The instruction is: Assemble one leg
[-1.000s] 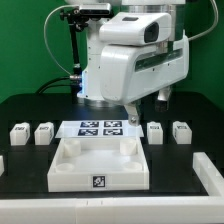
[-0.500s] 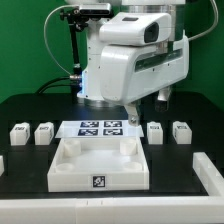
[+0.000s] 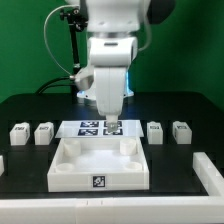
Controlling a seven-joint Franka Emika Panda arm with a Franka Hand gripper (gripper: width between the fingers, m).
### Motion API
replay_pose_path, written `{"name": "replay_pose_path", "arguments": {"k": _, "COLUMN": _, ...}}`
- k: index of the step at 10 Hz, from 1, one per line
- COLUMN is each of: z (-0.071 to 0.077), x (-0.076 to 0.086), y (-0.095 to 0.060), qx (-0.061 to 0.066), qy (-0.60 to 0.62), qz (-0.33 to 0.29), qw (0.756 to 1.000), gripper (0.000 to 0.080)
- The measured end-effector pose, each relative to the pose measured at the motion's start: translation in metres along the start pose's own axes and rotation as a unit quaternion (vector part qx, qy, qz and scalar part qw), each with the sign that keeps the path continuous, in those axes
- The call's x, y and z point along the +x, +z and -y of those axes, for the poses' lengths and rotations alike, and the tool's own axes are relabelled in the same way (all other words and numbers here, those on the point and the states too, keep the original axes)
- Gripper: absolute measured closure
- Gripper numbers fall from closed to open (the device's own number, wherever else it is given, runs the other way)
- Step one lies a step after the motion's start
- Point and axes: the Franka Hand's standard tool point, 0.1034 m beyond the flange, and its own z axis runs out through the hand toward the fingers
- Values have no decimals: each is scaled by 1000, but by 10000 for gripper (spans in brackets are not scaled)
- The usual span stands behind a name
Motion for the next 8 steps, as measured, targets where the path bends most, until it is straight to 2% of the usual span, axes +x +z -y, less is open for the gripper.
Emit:
{"name": "replay_pose_path", "arguments": {"k": 1, "z": 9, "x": -7, "y": 20, "qx": 1, "qy": -50, "qz": -5, "qw": 999, "gripper": 150}}
{"name": "replay_pose_path", "arguments": {"k": 3, "z": 15, "x": -20, "y": 54, "qx": 7, "qy": -43, "qz": -14, "qw": 999, "gripper": 150}}
{"name": "replay_pose_path", "arguments": {"k": 5, "z": 14, "x": -23, "y": 56, "qx": 7, "qy": -35, "qz": -15, "qw": 999, "gripper": 150}}
{"name": "replay_pose_path", "arguments": {"k": 6, "z": 14, "x": -23, "y": 57, "qx": 8, "qy": -35, "qz": -15, "qw": 999, "gripper": 241}}
{"name": "replay_pose_path", "arguments": {"k": 7, "z": 15, "x": -24, "y": 57, "qx": 8, "qy": -34, "qz": -15, "qw": 999, "gripper": 241}}
{"name": "replay_pose_path", "arguments": {"k": 8, "z": 15, "x": -24, "y": 57, "qx": 9, "qy": -34, "qz": -15, "qw": 999, "gripper": 414}}
